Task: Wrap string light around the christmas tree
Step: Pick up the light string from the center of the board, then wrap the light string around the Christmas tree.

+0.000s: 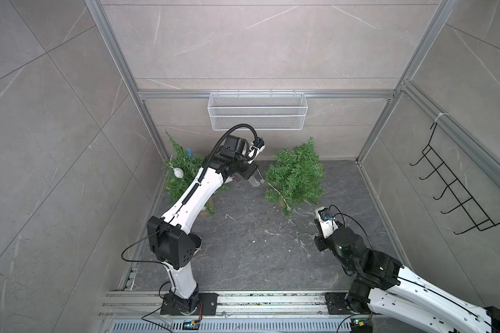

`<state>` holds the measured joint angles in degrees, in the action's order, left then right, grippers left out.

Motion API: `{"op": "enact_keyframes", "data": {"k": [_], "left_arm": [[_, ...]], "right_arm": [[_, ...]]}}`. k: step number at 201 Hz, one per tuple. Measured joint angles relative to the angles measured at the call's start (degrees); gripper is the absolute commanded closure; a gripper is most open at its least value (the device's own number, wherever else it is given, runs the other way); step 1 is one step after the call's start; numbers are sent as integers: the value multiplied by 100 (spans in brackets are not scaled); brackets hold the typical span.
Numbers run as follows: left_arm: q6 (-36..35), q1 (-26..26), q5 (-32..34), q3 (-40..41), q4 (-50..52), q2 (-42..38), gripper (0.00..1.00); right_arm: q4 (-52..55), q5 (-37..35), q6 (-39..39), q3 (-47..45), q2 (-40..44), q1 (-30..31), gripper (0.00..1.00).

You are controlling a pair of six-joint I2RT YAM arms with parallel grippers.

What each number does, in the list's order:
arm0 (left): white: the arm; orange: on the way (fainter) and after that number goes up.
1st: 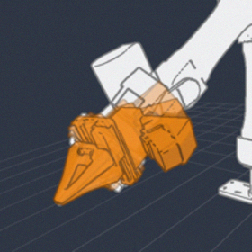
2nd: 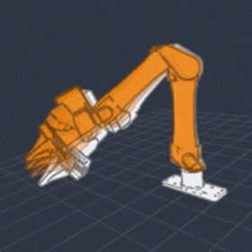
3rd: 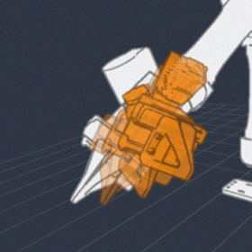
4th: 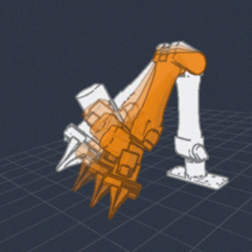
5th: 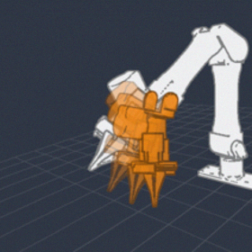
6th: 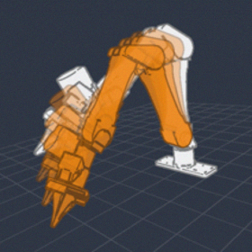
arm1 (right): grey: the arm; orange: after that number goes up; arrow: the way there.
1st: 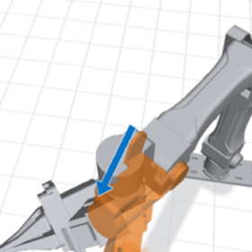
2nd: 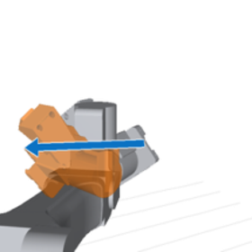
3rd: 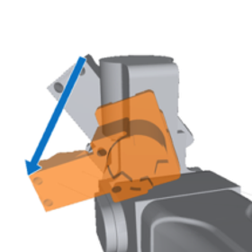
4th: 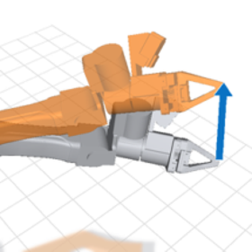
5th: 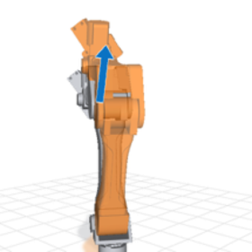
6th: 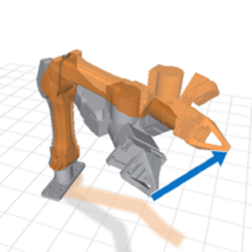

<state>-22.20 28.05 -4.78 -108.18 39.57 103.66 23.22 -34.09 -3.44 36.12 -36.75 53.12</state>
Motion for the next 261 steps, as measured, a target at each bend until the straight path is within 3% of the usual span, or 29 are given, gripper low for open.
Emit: {"op": "enact_keyframes", "data": {"k": [61,114,157,221,261], "left_arm": [[-122,-114,-15,4,-485,442,100],[-79,-164,-181,44,-852,643,100],[79,-192,-173,1250,-1281,50,100],[461,-275,-83,2378,-2039,-1211,100],[697,-363,-127,2721,-2249,-1156,100]], "right_arm": [[284,-431,2,140,26,-66,100],[330,-509,-68,398,-297,-603,100],[243,-85,-13,553,-437,-678,100],[76,444,219,713,-739,-678,100],[57,490,216,713,-739,-678,100]]}}
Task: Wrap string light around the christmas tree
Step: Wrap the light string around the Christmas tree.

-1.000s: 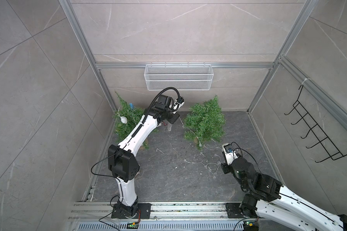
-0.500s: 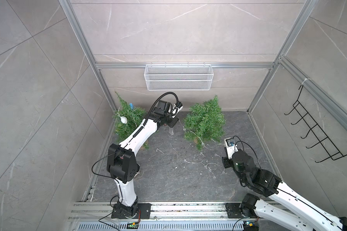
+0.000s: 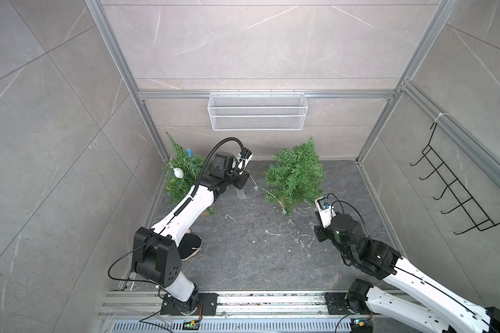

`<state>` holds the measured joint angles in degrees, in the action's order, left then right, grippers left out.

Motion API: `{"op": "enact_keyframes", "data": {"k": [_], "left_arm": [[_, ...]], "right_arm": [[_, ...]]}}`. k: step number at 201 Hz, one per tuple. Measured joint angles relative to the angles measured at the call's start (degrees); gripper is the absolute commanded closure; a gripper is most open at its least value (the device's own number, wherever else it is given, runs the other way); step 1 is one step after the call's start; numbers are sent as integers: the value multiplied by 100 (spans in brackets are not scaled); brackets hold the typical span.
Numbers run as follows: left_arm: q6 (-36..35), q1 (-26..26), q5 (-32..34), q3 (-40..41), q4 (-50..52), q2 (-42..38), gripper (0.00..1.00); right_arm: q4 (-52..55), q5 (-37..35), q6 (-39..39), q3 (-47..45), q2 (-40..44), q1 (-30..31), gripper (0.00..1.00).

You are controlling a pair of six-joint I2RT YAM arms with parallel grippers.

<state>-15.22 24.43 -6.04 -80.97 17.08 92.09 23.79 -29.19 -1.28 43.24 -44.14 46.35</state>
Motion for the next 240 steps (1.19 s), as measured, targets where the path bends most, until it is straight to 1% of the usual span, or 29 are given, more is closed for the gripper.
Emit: {"op": "enact_keyframes", "data": {"k": [41,62,81,100,140,161,204,240], "left_arm": [[63,-9,-131,-289,-52,573,100],[76,-9,-192,-452,-50,745,100],[90,7,-254,-739,-63,929,100],[90,52,-341,-1056,-90,1147,100],[92,184,-570,-1580,-116,1650,100],[94,234,-745,-1685,-133,1818,100],[92,267,-977,-1685,-404,1899,100],[94,264,-1071,-1716,-468,2159,100]], "right_arm": [[188,-70,-90,2,0,-210,100],[385,-166,-221,17,0,-361,100],[564,-256,-330,66,0,-581,100],[634,-291,-420,129,-76,-925,100],[592,-264,-562,426,-584,-1611,100],[463,-184,-610,651,-846,-1869,100],[-44,94,-669,1043,-1379,-2037,100],[-358,271,-643,1397,-1838,-2105,100]]}}
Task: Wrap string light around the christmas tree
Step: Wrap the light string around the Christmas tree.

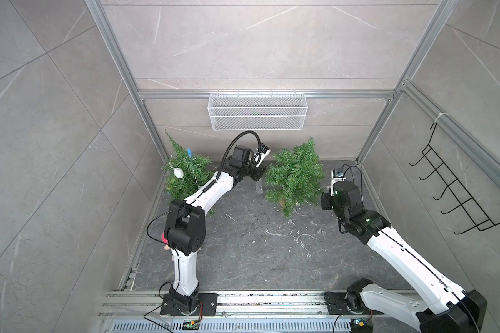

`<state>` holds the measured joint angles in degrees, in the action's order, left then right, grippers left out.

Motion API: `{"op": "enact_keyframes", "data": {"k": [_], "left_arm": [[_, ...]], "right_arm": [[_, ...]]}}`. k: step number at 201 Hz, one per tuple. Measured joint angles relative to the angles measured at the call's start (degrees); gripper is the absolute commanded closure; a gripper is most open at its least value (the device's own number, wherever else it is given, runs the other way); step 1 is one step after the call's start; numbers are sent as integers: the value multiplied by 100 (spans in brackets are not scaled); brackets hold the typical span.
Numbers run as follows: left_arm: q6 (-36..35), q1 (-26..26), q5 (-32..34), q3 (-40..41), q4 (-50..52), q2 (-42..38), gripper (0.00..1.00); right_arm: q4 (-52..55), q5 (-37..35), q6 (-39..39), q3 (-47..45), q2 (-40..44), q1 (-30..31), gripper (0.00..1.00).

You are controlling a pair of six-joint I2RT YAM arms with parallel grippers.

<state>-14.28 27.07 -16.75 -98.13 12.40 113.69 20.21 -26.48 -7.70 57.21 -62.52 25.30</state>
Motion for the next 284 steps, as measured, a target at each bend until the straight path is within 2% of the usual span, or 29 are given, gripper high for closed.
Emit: {"op": "enact_keyframes", "data": {"k": [49,105,144,177,213,248,284], "left_arm": [[-4,0,-11,26,-7,37,100],[-20,0,-9,28,-7,37,100],[-26,0,-7,33,-4,37,100],[-48,0,-4,33,-4,37,100],[-48,0,-4,33,-4,37,100],[-48,0,0,33,-2,68,100],[-48,0,13,33,-2,79,100]], "right_arm": [[-267,168,240,380,-79,-26,100],[-328,699,439,551,-101,-26,100],[118,824,472,527,7,-26,100],[575,772,472,195,479,-22,100],[868,1200,584,103,774,203,100],[975,1388,715,450,442,433,100],[868,1294,804,1257,-389,367,100]]}}
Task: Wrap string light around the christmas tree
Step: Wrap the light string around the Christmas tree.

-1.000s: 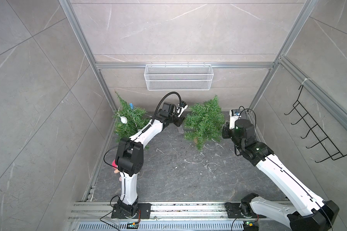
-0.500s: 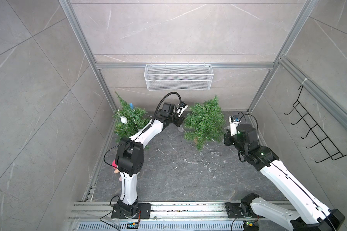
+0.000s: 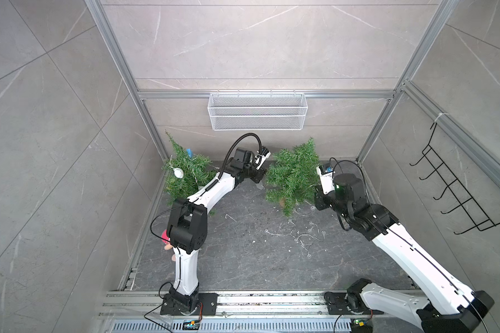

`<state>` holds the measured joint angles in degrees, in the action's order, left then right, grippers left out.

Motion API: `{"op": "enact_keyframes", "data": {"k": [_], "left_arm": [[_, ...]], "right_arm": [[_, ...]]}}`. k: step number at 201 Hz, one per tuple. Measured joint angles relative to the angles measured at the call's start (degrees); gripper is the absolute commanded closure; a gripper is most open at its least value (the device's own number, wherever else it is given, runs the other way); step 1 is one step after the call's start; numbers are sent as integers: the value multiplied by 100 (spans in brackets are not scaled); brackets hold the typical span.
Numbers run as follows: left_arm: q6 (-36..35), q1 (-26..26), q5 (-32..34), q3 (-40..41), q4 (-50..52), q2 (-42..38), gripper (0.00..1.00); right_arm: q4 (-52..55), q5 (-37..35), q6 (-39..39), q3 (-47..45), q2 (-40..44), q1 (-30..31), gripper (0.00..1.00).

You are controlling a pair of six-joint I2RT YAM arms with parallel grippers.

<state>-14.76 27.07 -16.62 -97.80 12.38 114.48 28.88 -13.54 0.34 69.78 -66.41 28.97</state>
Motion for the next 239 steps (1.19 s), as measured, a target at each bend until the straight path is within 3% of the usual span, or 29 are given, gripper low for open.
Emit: {"op": "enact_keyframes", "data": {"k": [45,163,207,239], "left_arm": [[-26,0,2,0,2,0,100],[-98,-11,17,140,20,0,100],[-90,-11,31,140,11,0,100],[-70,-11,26,140,0,0,100]], "right_arm": [[-267,-212,79,256,-664,-446,100],[-210,-280,227,345,-796,-1202,100],[-634,144,68,503,-1423,-1202,67],[-599,437,-90,348,-1403,-1224,55]]}}
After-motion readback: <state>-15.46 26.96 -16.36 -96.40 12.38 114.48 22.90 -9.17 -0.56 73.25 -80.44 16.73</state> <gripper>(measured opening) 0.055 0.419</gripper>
